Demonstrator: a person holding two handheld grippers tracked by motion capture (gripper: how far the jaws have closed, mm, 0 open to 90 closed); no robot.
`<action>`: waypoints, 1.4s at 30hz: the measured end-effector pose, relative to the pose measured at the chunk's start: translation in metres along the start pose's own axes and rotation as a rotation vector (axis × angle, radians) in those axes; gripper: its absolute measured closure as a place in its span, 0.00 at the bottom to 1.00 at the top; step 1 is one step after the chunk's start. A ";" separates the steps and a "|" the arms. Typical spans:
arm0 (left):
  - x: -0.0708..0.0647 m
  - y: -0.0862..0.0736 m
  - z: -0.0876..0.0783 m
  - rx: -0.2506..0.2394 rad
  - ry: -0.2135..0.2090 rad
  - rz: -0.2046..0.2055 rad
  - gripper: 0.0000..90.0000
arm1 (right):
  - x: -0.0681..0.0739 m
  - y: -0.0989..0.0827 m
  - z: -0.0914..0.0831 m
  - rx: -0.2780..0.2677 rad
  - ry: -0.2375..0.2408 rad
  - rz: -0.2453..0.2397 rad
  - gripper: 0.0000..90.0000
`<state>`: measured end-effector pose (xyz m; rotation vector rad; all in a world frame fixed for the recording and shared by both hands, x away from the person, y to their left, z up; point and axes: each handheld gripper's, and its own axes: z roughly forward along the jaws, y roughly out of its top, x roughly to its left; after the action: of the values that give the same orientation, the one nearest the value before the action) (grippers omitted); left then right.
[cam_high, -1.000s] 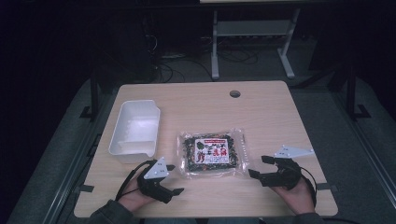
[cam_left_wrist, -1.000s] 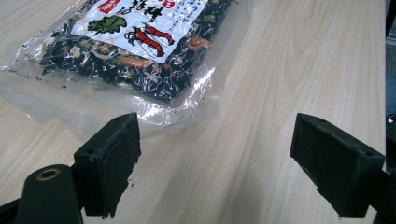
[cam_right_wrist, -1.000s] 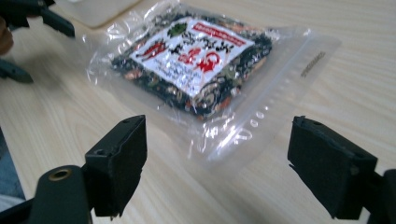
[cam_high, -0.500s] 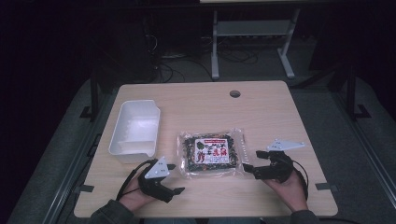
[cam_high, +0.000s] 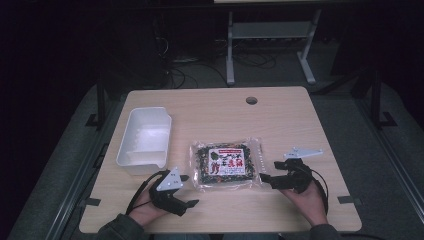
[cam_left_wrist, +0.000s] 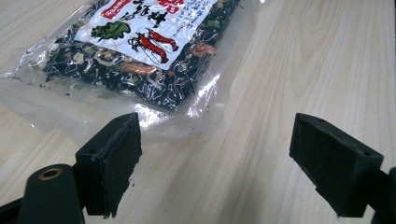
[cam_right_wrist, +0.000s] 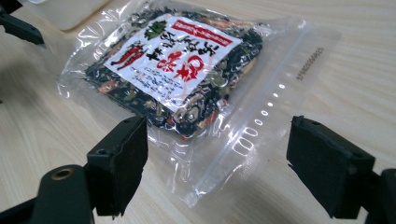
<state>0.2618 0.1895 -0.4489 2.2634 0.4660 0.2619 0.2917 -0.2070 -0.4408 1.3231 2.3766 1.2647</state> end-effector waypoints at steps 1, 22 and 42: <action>0.000 0.000 0.000 0.001 0.000 -0.001 0.18 | -0.001 0.000 0.000 0.004 -0.010 0.004 0.23; 0.000 -0.001 0.000 0.012 -0.002 0.006 0.18 | -0.006 -0.026 -0.010 0.100 -0.004 0.104 0.42; 0.000 -0.001 0.001 0.017 -0.007 0.007 0.18 | -0.003 -0.024 0.013 0.129 0.054 0.149 0.53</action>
<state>0.2618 0.1889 -0.4505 2.2821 0.4587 0.2540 0.2847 -0.2081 -0.4668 1.5483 2.4740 1.2167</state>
